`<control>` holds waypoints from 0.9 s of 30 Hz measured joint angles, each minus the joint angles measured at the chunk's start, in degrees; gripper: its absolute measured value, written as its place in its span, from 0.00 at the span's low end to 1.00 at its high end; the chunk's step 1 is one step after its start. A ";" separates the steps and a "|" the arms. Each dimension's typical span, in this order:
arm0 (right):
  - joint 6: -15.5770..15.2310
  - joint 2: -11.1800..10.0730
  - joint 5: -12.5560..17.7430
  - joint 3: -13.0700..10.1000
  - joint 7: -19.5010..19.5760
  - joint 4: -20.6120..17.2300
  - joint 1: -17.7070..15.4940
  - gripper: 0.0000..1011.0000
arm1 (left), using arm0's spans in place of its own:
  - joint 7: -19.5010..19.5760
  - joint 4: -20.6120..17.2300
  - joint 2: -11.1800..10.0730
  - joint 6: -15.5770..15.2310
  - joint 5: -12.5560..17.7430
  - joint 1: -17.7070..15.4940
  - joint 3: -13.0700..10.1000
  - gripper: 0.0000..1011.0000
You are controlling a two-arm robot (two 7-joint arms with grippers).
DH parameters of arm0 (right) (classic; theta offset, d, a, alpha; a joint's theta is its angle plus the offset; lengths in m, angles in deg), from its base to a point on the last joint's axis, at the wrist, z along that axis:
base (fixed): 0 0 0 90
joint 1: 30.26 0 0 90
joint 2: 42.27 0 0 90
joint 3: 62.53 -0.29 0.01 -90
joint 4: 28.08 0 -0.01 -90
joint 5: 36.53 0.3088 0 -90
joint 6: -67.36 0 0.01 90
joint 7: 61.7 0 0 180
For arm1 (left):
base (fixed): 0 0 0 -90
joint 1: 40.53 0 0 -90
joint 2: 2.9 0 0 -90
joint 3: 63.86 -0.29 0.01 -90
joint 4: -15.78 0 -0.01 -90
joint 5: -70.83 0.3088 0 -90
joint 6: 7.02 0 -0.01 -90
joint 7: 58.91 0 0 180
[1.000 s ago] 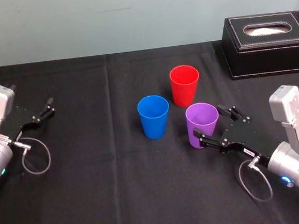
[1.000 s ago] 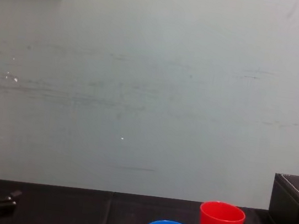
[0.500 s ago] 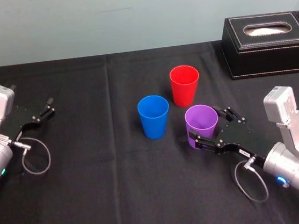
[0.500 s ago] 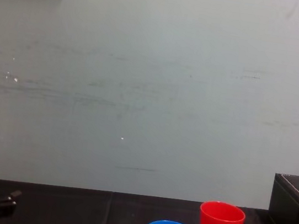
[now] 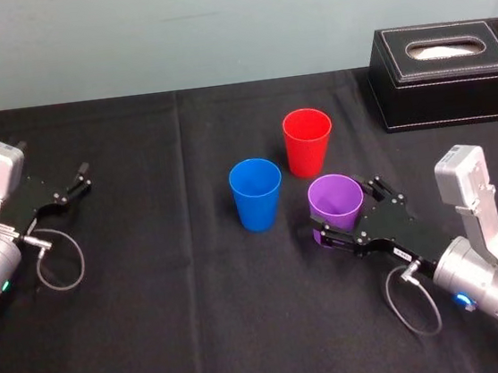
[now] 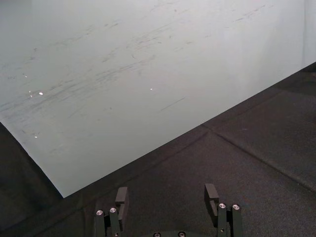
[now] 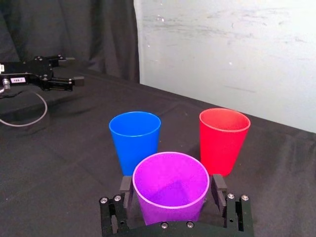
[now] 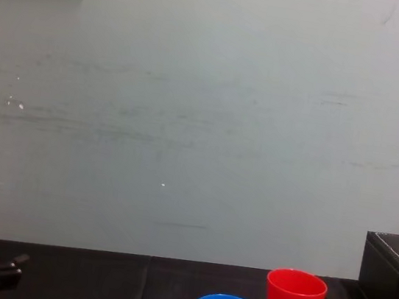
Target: Stack the three plastic cups sequentially using one hand.
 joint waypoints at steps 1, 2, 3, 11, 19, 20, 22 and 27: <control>0.13 0.11 -0.10 -0.03 -0.06 0.07 0.04 0.99 | 0.00 0.00 0.00 0.00 0.00 0.00 0.00 0.99; 0.40 0.34 -0.34 -0.04 -0.13 0.24 0.13 0.99 | 0.00 0.00 0.00 0.00 0.00 0.00 0.00 0.99; 0.53 0.45 -0.46 -0.05 -0.15 0.32 0.18 0.99 | 0.00 0.00 0.00 0.00 0.00 0.00 0.00 0.99; 1.80 1.36 -1.60 -0.13 -0.36 1.16 0.55 0.99 | 0.00 0.00 0.00 0.00 0.00 0.00 0.00 0.99; 2.57 2.06 -2.34 -0.47 -0.42 1.84 0.62 0.99 | 0.00 0.00 0.00 0.00 0.00 0.00 0.00 0.99; 2.61 2.12 -2.37 -0.49 -0.42 1.90 0.63 0.99 | 0.00 0.00 0.00 0.00 0.00 0.00 0.00 0.99; 2.71 2.30 -2.48 -0.55 -0.40 2.12 0.64 0.99 | 0.00 0.00 0.00 0.00 0.00 0.00 0.00 0.99; 2.72 2.27 -2.48 -0.54 -0.38 2.11 0.65 0.99 | 0.00 0.00 0.00 0.00 0.00 0.00 0.00 0.99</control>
